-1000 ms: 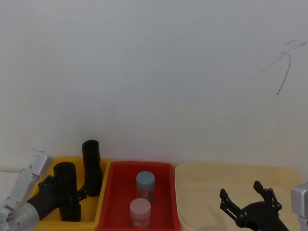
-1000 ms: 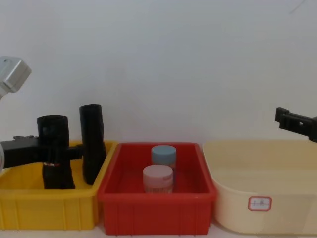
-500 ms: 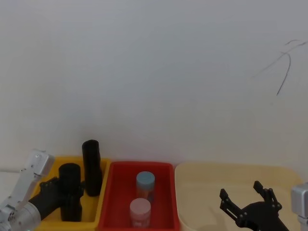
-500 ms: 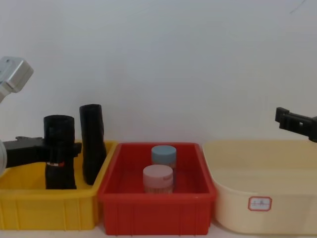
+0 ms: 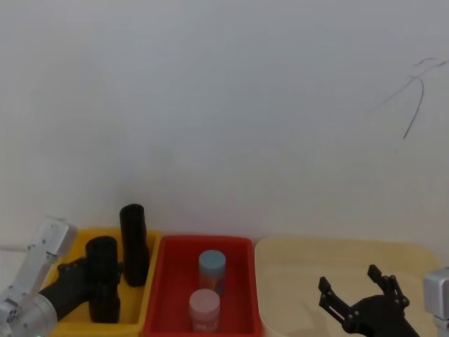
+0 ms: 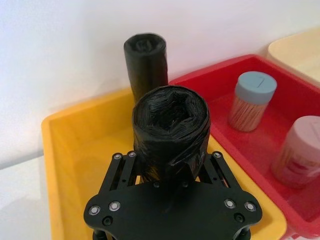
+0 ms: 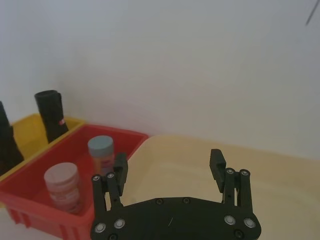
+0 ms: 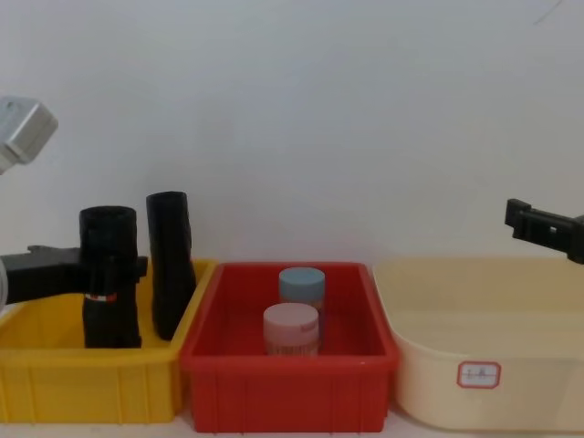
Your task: Pick up the garbage bag with the one hand and transfer it to the other hand.
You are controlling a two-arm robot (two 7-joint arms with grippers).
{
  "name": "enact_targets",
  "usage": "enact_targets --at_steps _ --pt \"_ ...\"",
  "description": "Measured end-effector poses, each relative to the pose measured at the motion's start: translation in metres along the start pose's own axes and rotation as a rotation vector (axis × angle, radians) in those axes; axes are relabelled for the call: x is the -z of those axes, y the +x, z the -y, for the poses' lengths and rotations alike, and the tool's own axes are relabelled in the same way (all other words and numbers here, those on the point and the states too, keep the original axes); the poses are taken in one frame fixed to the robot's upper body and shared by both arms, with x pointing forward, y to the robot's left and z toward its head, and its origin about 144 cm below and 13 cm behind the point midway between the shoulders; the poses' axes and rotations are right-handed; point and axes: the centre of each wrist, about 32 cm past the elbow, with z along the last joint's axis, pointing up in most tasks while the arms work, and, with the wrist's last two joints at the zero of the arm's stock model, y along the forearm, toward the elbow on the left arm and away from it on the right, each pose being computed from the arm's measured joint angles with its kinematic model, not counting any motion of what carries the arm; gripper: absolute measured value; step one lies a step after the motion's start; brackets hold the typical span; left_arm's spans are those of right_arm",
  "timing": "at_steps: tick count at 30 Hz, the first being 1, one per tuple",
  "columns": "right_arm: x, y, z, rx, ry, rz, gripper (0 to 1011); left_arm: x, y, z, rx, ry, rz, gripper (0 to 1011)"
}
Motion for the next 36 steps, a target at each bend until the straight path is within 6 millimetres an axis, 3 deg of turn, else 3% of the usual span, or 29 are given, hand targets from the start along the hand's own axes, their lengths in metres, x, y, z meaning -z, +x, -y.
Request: enact_targets --at_steps 5,16,36 --pt "-0.002 0.001 0.001 -0.030 0.003 0.006 1001 -0.005 0.001 -0.004 0.023 -0.022 -0.005 465" --pt "-0.012 0.008 0.007 -0.171 0.001 0.026 1001 -0.037 0.010 -0.018 0.138 -0.105 -0.049 465" --pt "-0.040 0.023 0.013 -0.489 -0.031 0.101 1001 -0.086 0.015 -0.031 0.443 -0.188 -0.094 465"
